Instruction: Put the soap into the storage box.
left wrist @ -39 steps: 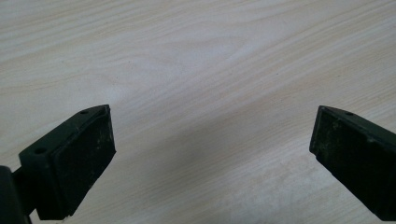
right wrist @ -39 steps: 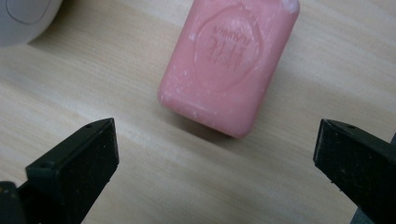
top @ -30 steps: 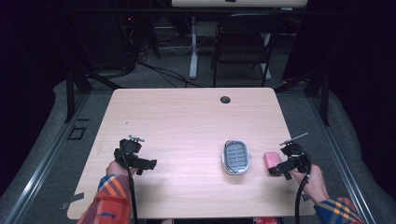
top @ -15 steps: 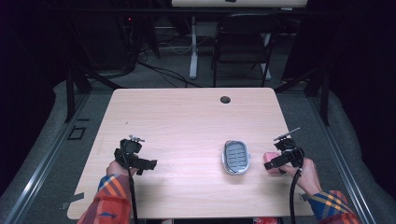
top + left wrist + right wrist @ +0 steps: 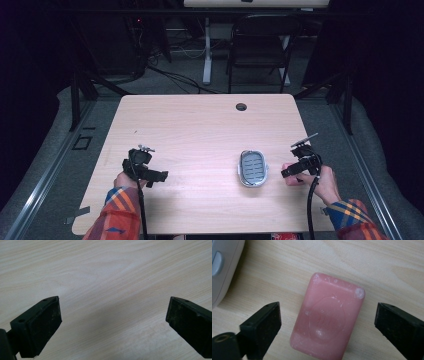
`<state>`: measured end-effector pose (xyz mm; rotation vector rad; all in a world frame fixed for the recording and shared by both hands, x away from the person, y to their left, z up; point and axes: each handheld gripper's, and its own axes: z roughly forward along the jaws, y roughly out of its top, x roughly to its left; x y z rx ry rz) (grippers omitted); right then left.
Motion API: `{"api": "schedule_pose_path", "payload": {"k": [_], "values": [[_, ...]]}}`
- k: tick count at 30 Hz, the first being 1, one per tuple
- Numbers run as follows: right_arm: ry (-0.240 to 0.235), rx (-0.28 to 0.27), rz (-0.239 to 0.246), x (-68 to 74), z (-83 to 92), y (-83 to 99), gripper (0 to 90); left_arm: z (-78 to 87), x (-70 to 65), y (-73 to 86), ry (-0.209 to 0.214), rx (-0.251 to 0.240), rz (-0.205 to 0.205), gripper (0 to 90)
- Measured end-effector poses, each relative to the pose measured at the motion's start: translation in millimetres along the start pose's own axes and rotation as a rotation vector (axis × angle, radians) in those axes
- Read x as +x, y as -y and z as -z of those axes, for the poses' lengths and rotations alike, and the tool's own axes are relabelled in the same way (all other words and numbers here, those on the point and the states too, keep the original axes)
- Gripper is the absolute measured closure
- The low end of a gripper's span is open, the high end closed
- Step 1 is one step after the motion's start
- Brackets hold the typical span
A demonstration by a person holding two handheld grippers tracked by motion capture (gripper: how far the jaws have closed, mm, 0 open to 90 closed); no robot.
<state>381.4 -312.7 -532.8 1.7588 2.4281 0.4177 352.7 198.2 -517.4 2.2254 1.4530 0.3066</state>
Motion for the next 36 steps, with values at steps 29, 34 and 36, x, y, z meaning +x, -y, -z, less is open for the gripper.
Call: {"api": "schedule_pose_path", "payload": {"k": [29,34,36], "values": [[0.016,0.059,0.02,4.4,-8.6,0.5,37.0,0.0,-0.6,-0.2,-0.006,0.007,-0.007,0.0],[0.011,0.06,0.035,3.7,-6.5,0.0,37.1,-0.2,-0.7,-0.2,-0.007,0.007,-0.009,0.0],[0.006,0.053,0.038,2.9,-2.8,-0.8,37.1,-0.2,-0.7,-0.3,-0.007,0.007,-0.01,0.0]]}}
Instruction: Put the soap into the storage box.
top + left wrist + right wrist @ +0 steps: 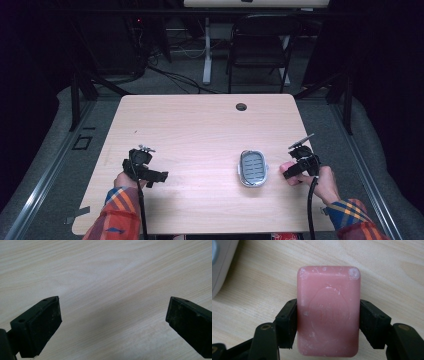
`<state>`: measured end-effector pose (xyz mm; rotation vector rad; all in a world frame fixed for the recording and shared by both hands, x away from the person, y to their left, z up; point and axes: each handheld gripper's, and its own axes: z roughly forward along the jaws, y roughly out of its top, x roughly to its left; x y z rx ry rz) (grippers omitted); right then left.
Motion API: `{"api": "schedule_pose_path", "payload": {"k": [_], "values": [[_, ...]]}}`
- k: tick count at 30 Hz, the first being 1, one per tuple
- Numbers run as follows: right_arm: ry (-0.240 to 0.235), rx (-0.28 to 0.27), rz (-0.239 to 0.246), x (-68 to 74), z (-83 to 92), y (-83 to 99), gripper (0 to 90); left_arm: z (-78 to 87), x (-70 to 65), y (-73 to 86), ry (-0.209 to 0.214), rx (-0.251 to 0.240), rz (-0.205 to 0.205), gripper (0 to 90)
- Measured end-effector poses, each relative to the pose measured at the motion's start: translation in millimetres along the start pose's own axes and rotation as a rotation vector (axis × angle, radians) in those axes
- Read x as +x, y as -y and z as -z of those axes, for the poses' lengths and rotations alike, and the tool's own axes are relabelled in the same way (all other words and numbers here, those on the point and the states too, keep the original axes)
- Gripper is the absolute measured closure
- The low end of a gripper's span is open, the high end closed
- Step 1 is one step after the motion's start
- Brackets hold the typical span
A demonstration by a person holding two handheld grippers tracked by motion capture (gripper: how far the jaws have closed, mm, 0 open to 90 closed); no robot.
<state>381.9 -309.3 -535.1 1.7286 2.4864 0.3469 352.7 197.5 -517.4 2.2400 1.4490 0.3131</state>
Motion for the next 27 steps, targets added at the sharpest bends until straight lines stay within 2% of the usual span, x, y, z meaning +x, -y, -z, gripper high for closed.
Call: {"api": "schedule_pose_path", "payload": {"k": [6,7,11,13,20,27], "values": [[0.005,-0.022,-0.004,-2.3,3.0,0.2,37.2,0.0,-0.2,-0.1,0.0,0.002,0.0,0.0],[0.008,0.003,0.017,-3.6,4.8,-1.0,37.2,0.0,-0.2,-0.1,0.001,0.003,-0.001,0.0],[0.029,-0.002,0.03,-2.4,8.5,-2.7,37.2,-0.2,-0.4,-0.4,0.001,0.002,-0.003,0.0],[0.023,-0.016,0.025,-2.8,10.1,-3.2,37.2,-0.1,-0.6,-0.3,0.001,0.001,-0.003,0.0],[0.039,0.004,0.054,-5.1,13.3,-6.3,37.2,-0.8,-1.1,-1.0,0.003,0.0,-0.007,0.0],[0.048,-0.024,0.047,-5.3,16.6,-7.6,37.3,-1.8,-2.3,-3.4,0.008,-0.001,-0.014,0.0]]}}
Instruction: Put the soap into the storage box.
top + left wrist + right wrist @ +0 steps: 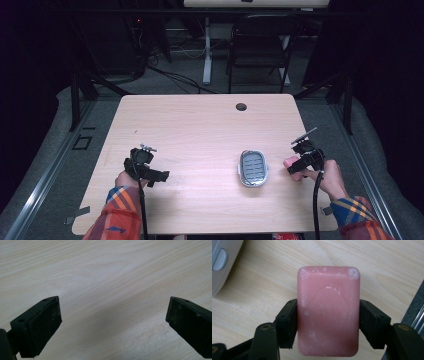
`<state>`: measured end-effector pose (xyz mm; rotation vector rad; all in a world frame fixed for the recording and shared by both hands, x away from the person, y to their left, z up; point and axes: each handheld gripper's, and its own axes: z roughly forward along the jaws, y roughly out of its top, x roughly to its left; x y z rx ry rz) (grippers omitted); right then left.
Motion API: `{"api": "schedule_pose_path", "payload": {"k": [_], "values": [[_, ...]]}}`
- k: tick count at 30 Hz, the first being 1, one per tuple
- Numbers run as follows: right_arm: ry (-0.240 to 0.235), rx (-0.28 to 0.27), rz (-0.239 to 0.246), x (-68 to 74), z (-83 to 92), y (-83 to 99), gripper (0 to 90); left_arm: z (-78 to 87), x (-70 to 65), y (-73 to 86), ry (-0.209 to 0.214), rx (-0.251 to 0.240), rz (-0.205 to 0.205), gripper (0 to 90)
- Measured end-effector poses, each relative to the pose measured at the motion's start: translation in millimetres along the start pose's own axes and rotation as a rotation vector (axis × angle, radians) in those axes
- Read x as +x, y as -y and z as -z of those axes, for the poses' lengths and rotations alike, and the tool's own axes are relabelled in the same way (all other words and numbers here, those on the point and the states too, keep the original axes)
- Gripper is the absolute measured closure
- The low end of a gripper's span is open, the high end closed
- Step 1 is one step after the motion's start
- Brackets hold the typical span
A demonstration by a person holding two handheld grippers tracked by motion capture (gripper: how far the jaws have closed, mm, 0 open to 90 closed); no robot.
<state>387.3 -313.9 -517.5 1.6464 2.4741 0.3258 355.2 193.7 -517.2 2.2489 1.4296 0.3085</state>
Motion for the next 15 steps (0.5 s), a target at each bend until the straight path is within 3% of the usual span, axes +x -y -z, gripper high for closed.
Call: {"api": "schedule_pose_path", "payload": {"k": [3,15], "values": [[-0.004,0.03,0.031,-1.4,2.9,-2.2,37.3,-0.7,-0.6,-0.5,-0.001,-0.001,0.0,0.0],[-0.005,-0.022,0.055,4.0,16.2,-12.5,37.3,-1.0,-0.5,-0.7,0.0,-0.001,-0.003,0.0]]}}
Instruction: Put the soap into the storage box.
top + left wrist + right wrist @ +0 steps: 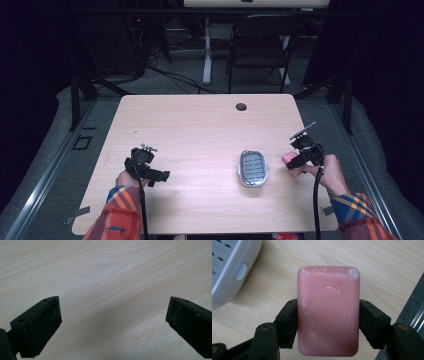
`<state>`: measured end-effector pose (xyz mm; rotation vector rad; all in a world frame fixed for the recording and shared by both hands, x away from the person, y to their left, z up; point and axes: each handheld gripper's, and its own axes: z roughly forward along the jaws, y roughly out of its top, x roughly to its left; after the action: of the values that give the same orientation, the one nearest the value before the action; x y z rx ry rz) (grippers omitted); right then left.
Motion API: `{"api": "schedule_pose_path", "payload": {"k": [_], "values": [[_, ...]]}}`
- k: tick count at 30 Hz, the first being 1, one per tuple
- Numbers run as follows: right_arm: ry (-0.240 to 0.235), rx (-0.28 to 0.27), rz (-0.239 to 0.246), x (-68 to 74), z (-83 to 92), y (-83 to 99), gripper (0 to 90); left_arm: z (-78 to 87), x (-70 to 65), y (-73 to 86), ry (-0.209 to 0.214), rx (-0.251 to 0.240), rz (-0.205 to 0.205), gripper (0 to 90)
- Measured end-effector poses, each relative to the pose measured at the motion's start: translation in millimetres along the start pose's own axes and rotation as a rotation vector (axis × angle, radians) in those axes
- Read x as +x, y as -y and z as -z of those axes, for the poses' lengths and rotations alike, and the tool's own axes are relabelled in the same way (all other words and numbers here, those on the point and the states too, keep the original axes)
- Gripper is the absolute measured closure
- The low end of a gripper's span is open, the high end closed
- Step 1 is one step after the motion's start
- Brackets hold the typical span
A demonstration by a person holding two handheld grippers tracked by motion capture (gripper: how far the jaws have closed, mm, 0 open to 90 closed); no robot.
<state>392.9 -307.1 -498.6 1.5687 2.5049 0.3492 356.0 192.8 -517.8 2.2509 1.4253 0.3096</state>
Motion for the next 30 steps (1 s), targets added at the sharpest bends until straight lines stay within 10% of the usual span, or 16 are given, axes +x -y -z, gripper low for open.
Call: {"api": "schedule_pose_path", "payload": {"k": [30], "values": [[0.0,-0.025,0.124,33.1,38.8,-26.9,37.3,1.6,0.0,1.0,0.005,0.001,-0.011,0.0]]}}
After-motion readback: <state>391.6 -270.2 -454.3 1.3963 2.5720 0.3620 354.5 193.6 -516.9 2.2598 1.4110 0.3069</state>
